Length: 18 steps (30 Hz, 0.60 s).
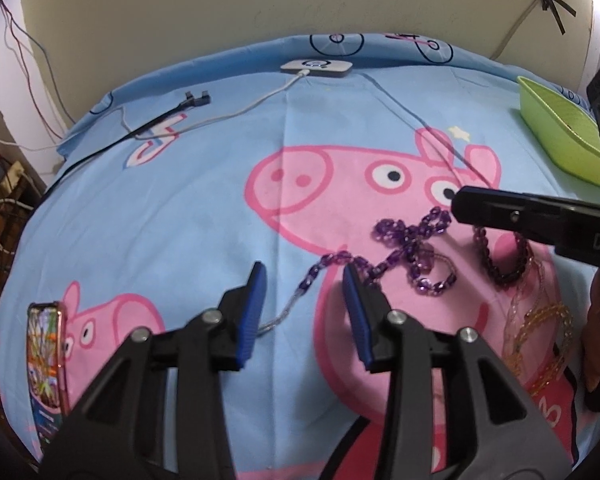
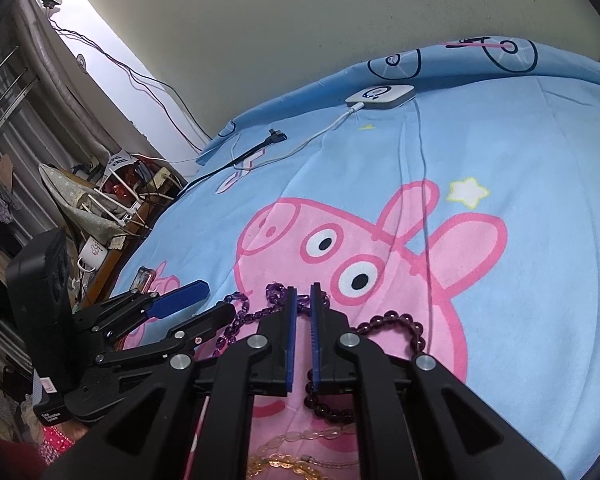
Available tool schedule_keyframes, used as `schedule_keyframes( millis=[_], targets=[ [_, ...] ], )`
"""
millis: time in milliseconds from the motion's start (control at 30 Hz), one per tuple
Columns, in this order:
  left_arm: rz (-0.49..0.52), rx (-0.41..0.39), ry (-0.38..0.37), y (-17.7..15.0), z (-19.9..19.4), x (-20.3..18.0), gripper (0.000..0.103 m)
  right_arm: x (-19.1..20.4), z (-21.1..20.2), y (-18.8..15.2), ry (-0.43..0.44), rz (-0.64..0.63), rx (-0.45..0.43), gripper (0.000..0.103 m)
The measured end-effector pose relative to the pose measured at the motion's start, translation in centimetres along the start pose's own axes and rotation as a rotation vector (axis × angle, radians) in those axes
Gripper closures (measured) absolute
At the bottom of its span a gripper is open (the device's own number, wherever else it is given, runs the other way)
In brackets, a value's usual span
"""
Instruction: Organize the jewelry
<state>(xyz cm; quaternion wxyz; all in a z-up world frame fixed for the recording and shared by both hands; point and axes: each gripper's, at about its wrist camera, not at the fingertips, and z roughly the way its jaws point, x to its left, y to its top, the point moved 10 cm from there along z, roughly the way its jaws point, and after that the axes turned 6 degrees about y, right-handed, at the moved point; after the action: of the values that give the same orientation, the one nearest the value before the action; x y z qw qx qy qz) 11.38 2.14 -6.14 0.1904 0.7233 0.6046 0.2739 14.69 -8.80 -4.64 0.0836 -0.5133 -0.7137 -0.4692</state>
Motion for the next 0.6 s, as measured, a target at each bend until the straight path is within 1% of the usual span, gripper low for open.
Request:
schedule_keyframes(
  millis=[67, 133, 167, 200, 267, 400, 600],
  targets=[
    [-0.003, 0.003, 0.002, -0.1, 0.1, 0.2, 0.065, 0.1, 0.0, 0.0, -0.006, -0.005, -0.001, 0.103],
    [-0.003, 0.001, 0.004, -0.2, 0.1, 0.3, 0.065, 0.2, 0.0, 0.1, -0.011, -0.013, -0.006, 0.094],
    [-0.004, 0.001, 0.005, -0.2, 0.1, 0.3, 0.065, 0.3, -0.1, 0.1, -0.012, -0.018, -0.011, 0.085],
    [-0.003, 0.001, 0.007, -0.2, 0.1, 0.3, 0.065, 0.4, -0.3, 0.2, -0.016, -0.023, -0.018, 0.079],
    [-0.001, 0.0, 0.009, -0.2, 0.2, 0.4, 0.065, 0.7, -0.4, 0.3, -0.027, -0.041, -0.023, 0.075],
    [0.002, -0.003, 0.014, -0.2, 0.1, 0.3, 0.065, 1.2, -0.9, 0.3, -0.062, -0.106, -0.013, 0.074],
    [0.011, -0.008, 0.03, -0.3, 0.1, 0.3, 0.062, 2.0, -1.6, -0.4, -0.074, -0.183, 0.008, 0.073]
  ],
)
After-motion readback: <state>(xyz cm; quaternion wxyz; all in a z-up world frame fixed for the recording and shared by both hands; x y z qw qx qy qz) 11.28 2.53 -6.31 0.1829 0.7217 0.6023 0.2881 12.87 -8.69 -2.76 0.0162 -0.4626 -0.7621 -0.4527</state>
